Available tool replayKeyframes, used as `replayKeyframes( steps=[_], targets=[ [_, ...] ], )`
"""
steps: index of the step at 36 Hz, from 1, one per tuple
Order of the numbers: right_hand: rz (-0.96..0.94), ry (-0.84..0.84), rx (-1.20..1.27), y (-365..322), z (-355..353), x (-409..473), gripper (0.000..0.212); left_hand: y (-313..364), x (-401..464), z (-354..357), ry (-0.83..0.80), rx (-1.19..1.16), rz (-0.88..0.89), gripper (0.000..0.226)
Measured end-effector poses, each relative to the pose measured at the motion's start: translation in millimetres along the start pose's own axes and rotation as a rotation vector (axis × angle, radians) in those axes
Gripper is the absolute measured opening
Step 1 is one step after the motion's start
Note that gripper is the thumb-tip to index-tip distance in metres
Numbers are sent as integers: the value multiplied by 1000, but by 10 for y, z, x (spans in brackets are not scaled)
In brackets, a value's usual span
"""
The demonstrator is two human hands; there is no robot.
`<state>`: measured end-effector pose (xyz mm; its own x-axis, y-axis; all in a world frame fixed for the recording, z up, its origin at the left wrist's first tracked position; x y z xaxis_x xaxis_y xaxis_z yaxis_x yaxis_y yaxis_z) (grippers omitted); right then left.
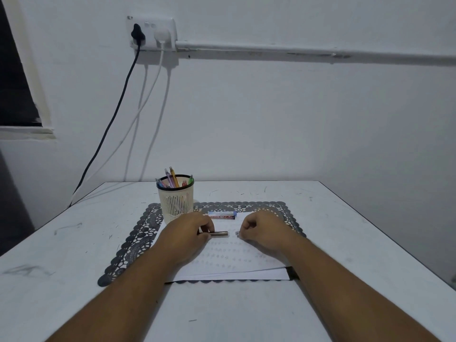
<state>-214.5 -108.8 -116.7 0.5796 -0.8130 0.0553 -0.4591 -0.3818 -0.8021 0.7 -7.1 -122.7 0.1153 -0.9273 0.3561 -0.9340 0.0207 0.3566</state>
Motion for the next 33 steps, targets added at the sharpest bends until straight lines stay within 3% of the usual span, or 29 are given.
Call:
replayKeyframes(
  steps=[4, 13, 23, 26, 30, 33],
  targets=[
    [-35, 12, -193, -19, 27, 46, 14, 1, -8, -6, -34, -17, 28, 8],
    [-37, 91, 37, 11, -28, 10, 10, 7, 8, 46, -90, -41, 89, 11],
    [-68, 271, -46, -168, -223, 242, 21, 2, -8, 19, -75, -112, 45, 8],
    [-64, 234, -131, -318, -167, 417, 8, 22, -20, -5, -64, -123, 37, 5],
    [-25, 133, -260, -377, -25, 668, 29, 53, -32, -36, -3, -120, 39, 3],
    [38, 150, -269, -269, 156, 761, 20, 41, -33, -43, 44, -149, 39, 4]
  ],
)
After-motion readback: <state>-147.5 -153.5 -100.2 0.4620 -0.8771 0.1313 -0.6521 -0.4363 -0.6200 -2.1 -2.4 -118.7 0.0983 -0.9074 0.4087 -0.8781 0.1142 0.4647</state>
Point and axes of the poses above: each hand's wrist, its own x-axis towards the middle knuckle, its own z-axis out of the palm, y = z × x, the point moved 1 cm from there along x, towards the middle knuckle
